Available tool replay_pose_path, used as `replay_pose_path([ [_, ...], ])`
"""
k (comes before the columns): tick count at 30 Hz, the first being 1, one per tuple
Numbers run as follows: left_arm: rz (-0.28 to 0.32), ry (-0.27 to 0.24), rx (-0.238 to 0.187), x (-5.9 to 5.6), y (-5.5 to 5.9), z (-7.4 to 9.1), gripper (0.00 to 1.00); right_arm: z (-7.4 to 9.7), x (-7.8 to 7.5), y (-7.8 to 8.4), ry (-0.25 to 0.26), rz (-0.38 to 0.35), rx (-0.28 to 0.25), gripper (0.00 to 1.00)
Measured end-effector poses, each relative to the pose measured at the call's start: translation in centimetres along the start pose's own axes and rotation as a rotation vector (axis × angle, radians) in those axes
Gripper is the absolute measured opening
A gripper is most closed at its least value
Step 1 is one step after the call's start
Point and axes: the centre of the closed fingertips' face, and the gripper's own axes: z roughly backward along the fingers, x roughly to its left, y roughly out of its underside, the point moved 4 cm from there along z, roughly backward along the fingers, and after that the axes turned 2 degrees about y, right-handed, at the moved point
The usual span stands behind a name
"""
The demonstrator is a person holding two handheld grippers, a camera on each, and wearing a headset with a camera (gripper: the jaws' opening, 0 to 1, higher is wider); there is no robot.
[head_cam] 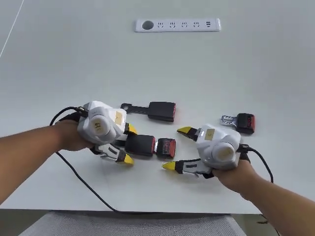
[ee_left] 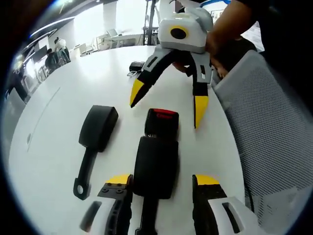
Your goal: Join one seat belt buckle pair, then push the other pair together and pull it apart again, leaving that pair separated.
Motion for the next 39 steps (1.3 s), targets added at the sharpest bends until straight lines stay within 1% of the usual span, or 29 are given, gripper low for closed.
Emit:
replay_pose_path([
  [1,0.017,-0.003,-0.016,-0.1,-0.2,0.1,0.54,0.4,0.0,-0.2,0.001,-0.009,-0.005,0.72],
  [2,0.048,-0.007,-0.041,-0.2,-0.7,0.2,0.59,0.7,0.0,-0.3,0.008,-0.017,-0.013,0.74],
  [3,0.068,-0.013,-0.043,-0.3,-0.8,0.2,0.65,1.0,-0.1,-0.4,0.02,-0.021,-0.021,0.79],
  [4,0.061,-0.015,-0.04,-0.4,-0.8,0.2,0.69,1.2,-0.2,-0.3,0.026,-0.022,-0.023,0.81],
  [5,0.053,-0.02,-0.037,-0.4,-0.9,0.2,0.72,1.6,-0.3,-0.3,0.033,-0.023,-0.022,0.82],
  [6,0.034,-0.036,-0.022,-0.4,-0.9,0.3,0.71,1.9,-0.3,-0.3,0.038,-0.024,-0.023,0.82],
  [7,0.037,-0.036,-0.021,-0.4,-0.9,0.4,0.71,2.3,-0.4,-0.2,0.042,-0.024,-0.027,0.82],
  [9,0.045,-0.048,-0.035,-0.1,-1.2,0.6,0.73,2.7,-0.5,-0.1,0.043,-0.024,-0.027,0.82],
  [11,0.051,-0.064,-0.046,0.1,-1.7,0.8,0.76,3.7,-0.8,0.0,0.054,-0.016,-0.025,0.82],
  [13,0.054,-0.079,-0.07,0.2,-2.4,1.1,0.79,4.5,-1.3,0.1,0.069,-0.031,-0.035,0.82],
  [14,0.052,-0.082,-0.074,0.3,-2.5,1.1,0.8,5.0,-1.8,0.2,0.084,-0.038,-0.038,0.83],
  [18,0.032,-0.091,-0.076,0.9,-3.2,1.4,0.8,7.1,-3.1,0.6,0.112,-0.045,-0.055,0.84],
  [20,0.024,-0.101,-0.079,1.3,-3.5,1.6,0.8,7.8,-3.8,0.9,0.124,-0.043,-0.048,0.84],
  [23,0.015,-0.113,-0.082,2.1,-4.1,2.1,0.79,9.4,-5.3,1.6,0.139,-0.053,-0.038,0.85],
  [24,0.012,-0.115,-0.081,2.3,-4.3,2.2,0.79,9.6,-5.6,1.7,0.141,-0.054,-0.037,0.85],
  [25,0.004,-0.12,-0.075,2.7,-4.4,2.3,0.79,10.1,-6.1,1.8,0.151,-0.052,-0.033,0.84],
  [26,0.001,-0.122,-0.073,2.8,-4.4,2.4,0.79,10.4,-6.5,1.9,0.155,-0.05,-0.03,0.84],
  [27,-0.002,-0.128,-0.071,3.4,-4.6,2.6,0.79,10.8,-7.3,2.3,0.16,-0.053,-0.024,0.84],
  [29,-0.002,-0.141,-0.078,4.2,-5.0,2.9,0.79,11.5,-8.3,2.6,0.165,-0.056,-0.012,0.85],
  [32,-0.006,-0.156,-0.089,5.5,-5.6,3.1,0.79,12.4,-9.4,2.9,0.175,-0.036,0.009,0.85],
  [35,-0.01,-0.164,-0.09,6.6,-6.0,2.9,0.79,12.9,-10.3,3.3,0.166,-0.03,0.036,0.85],
  [36,-0.012,-0.165,-0.086,7.1,-6.1,2.7,0.79,13.1,-10.7,3.4,0.157,-0.031,0.04,0.85],
  [39,-0.033,-0.165,-0.072,7.9,-6.2,2.2,0.78,13.4,-11.6,3.8,0.133,-0.029,0.057,0.83],
])
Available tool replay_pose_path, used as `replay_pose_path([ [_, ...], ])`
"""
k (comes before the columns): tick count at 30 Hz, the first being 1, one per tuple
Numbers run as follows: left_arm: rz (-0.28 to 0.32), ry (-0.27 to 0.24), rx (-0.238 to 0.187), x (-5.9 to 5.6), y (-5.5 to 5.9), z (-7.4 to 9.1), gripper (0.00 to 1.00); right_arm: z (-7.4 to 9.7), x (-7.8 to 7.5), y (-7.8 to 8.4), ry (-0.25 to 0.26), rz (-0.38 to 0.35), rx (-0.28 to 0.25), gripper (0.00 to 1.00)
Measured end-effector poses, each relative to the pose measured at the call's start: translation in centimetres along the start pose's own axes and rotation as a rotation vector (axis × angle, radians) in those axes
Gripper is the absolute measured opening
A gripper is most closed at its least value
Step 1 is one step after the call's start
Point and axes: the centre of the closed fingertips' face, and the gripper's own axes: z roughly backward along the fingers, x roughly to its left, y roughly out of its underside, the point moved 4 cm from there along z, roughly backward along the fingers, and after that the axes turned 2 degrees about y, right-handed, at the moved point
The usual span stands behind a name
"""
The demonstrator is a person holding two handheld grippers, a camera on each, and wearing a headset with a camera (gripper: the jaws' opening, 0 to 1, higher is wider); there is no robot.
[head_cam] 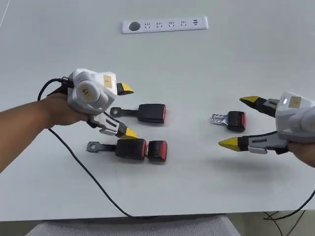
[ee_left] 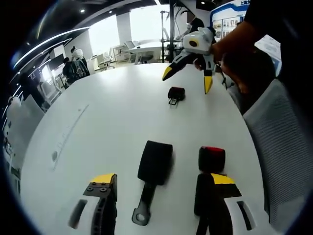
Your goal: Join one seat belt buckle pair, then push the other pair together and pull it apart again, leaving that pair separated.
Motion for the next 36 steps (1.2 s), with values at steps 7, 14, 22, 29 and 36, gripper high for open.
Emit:
replay_pose_path([
  [7,-0.014,0.029,0.019,1.0,0.3,-2.0,0.77,0.2,-1.7,1.7,-0.036,-0.001,0.057,0.79],
  [14,-0.009,0.058,0.049,1.8,1.3,-3.9,0.73,-0.4,-2.2,3.7,-0.1,0.001,0.124,0.7],
  [22,0.0,0.069,0.04,2.5,1.4,-5.1,0.61,-1.0,-2.8,4.1,-0.144,0.032,0.158,0.62],
  [29,-0.009,0.069,0.033,2.7,1.4,-5.5,0.49,-0.8,-3.1,4.4,-0.169,0.061,0.156,0.52],
  [36,-0.083,0.101,0.027,2.0,1.3,-5.5,0.35,-0.9,-3.2,4.4,-0.182,0.076,0.157,0.4],
])
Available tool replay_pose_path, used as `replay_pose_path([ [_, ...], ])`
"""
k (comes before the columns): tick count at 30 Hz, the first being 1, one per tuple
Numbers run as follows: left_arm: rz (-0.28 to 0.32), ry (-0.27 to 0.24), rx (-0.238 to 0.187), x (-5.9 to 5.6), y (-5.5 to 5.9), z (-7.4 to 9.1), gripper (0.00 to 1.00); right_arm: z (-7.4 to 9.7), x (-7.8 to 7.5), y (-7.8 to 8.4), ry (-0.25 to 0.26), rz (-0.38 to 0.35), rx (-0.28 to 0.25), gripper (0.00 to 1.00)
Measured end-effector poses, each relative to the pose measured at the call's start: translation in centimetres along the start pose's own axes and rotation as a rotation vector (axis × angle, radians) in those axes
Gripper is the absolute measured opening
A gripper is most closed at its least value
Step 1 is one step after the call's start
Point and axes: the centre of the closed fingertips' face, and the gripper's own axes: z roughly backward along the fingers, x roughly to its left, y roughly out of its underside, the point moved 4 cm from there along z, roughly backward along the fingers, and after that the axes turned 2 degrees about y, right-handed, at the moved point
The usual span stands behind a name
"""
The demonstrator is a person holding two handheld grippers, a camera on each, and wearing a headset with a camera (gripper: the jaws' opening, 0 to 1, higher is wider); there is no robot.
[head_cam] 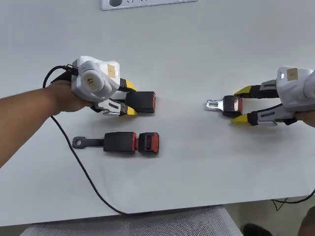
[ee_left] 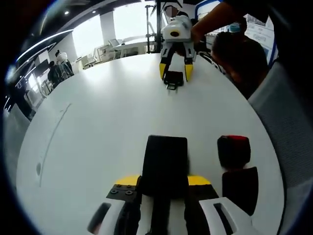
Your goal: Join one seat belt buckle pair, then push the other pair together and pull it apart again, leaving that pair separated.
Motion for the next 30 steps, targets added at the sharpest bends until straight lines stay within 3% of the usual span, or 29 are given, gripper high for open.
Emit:
replay_pose_path([
  [1,-0.003,0.002,0.001,0.0,0.0,0.0,0.35,0.0,-0.2,0.1,0.002,-0.003,-0.001,0.35],
  [6,-0.034,0.014,0.014,0.2,-0.1,0.0,0.34,0.2,-0.2,0.1,-0.017,0.026,-0.015,0.34],
  [17,-0.015,0.007,0.018,0.1,0.0,0.1,0.34,0.0,0.1,-0.4,-0.033,0.026,-0.038,0.34],
  [30,-0.001,0.007,0.036,0.0,0.0,0.1,0.34,-2.9,0.6,-2.9,-0.051,0.034,-0.095,0.34],
])
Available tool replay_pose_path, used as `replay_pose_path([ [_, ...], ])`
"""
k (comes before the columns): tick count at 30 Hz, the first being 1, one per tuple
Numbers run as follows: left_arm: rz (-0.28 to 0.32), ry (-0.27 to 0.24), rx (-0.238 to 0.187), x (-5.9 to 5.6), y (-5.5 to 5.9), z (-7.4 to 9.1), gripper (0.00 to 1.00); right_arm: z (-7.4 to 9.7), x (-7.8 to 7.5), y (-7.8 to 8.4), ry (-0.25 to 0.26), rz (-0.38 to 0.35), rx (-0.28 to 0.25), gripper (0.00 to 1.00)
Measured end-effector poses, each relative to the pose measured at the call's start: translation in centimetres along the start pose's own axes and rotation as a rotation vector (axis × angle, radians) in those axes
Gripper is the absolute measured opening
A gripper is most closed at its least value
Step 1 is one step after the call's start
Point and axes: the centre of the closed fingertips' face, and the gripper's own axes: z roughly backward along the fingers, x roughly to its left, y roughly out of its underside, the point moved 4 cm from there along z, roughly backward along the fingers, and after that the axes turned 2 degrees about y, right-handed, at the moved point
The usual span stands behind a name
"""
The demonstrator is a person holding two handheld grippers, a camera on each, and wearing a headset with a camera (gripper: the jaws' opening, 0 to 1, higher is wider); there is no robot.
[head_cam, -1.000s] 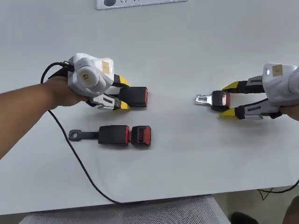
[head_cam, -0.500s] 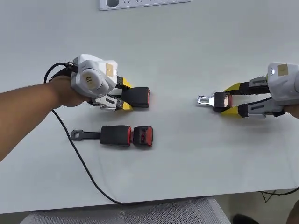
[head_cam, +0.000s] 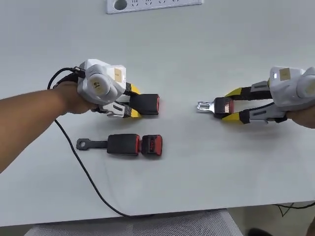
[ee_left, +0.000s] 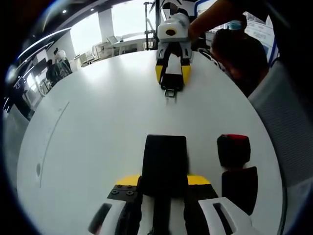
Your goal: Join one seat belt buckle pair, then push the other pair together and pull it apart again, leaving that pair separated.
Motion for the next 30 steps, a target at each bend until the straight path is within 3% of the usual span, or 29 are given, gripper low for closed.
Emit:
replay_pose_path([
  [14,0.0,0.005,0.015,0.0,-0.1,-0.1,0.34,-3.7,0.3,-2.4,-0.016,0.0,-0.044,0.34],
  [30,0.001,0.005,0.017,-0.1,0.1,-0.2,0.34,-6.9,0.6,-5.6,-0.044,0.037,-0.051,0.34],
])
